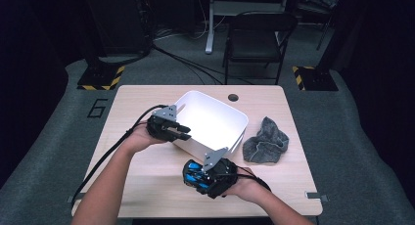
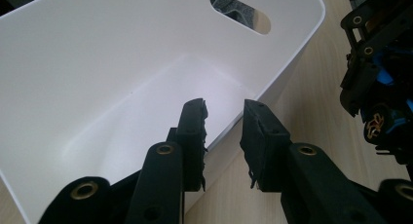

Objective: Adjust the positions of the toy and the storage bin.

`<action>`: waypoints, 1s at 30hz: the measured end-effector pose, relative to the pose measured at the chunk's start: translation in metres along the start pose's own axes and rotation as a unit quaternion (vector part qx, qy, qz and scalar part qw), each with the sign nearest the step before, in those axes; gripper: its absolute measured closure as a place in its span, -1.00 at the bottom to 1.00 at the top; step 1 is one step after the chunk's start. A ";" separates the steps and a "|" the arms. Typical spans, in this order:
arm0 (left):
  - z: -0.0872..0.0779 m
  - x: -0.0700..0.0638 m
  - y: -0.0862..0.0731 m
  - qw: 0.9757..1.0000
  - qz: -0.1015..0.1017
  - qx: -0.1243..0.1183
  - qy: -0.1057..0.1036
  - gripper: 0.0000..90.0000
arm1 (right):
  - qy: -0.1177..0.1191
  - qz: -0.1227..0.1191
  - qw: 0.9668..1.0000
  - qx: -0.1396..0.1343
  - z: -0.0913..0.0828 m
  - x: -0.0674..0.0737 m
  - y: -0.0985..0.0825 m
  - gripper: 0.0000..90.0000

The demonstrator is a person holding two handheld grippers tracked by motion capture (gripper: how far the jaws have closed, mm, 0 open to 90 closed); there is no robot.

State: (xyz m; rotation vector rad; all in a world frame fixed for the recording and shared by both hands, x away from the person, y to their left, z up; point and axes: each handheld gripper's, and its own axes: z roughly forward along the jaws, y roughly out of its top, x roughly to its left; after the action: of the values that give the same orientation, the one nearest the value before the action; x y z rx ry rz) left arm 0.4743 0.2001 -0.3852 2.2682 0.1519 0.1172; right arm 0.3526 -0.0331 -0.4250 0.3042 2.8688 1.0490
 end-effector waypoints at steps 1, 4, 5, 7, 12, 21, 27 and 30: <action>0.001 0.000 0.000 1.000 0.001 -0.002 -0.002 0.56 | 0.000 -0.001 1.000 0.000 -0.001 -0.001 0.000 -0.42; 0.006 -0.002 0.001 1.000 0.013 -0.002 -0.012 0.52 | 0.001 0.002 1.000 0.000 -0.004 -0.002 -0.001 -0.42; 0.008 -0.002 0.003 1.000 0.012 0.006 -0.020 0.49 | 0.003 0.002 1.000 0.000 -0.005 -0.002 -0.001 -0.42; 0.012 -0.001 0.006 0.999 0.022 0.016 -0.029 0.43 | 0.000 0.001 1.000 0.002 -0.007 -0.002 -0.002 -0.42; 0.021 0.000 0.013 0.997 0.044 0.046 -0.039 0.45 | 0.001 0.007 1.000 0.003 -0.011 -0.001 -0.004 -0.42; 0.028 -0.006 0.019 0.992 0.076 0.059 -0.080 0.76 | 0.000 0.016 1.000 -0.001 -0.027 -0.003 -0.010 -0.42; 0.028 -0.012 0.020 0.991 0.087 0.060 -0.081 0.89 | -0.008 0.021 1.000 -0.010 -0.040 -0.007 -0.011 -0.42; 0.028 -0.015 0.019 0.991 0.085 0.057 -0.083 0.92 | -0.012 0.026 1.000 -0.012 -0.047 -0.008 -0.012 -0.42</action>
State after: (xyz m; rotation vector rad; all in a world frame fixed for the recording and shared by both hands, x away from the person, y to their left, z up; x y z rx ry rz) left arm 0.4645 0.1649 -0.3896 2.3904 -0.1252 0.0081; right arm 0.3525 -0.0735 -0.3963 0.3897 2.8400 1.0802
